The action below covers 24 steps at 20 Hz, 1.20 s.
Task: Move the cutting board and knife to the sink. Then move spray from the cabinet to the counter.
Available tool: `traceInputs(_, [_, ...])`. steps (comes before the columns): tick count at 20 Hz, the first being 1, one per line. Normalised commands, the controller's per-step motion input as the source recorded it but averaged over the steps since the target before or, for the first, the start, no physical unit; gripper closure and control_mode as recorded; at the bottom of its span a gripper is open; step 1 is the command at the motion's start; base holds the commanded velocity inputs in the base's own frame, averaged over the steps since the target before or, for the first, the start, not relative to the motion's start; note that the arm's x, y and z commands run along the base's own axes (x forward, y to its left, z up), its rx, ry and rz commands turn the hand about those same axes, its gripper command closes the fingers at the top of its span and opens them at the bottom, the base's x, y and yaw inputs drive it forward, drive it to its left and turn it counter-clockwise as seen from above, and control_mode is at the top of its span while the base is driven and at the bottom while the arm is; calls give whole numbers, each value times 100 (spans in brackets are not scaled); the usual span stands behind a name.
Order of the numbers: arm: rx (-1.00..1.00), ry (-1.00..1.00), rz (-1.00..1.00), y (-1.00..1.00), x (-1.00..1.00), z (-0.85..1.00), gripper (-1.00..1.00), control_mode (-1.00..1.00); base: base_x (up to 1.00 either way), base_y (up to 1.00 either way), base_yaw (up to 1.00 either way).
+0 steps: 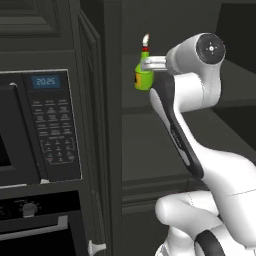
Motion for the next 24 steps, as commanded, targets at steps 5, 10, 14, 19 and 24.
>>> traceInputs(5, [0, 7, 0, 2, 51, 0, -100, -100, 0, 0, 0])
traceInputs(10, [0, 2, 0, 6, 44, 0, -100, -100, 0, 0, 0])
traceInputs(14, [0, 0, 0, 9, 37, 0, -100, -100, 0, 0, 0])
traceInputs(19, [0, 0, 0, 12, 35, 0, -100, -100, 0, 0, 0])
traceInputs(24, [0, 0, 0, 6, 32, -3, -100, -100, 0, 0, 0])
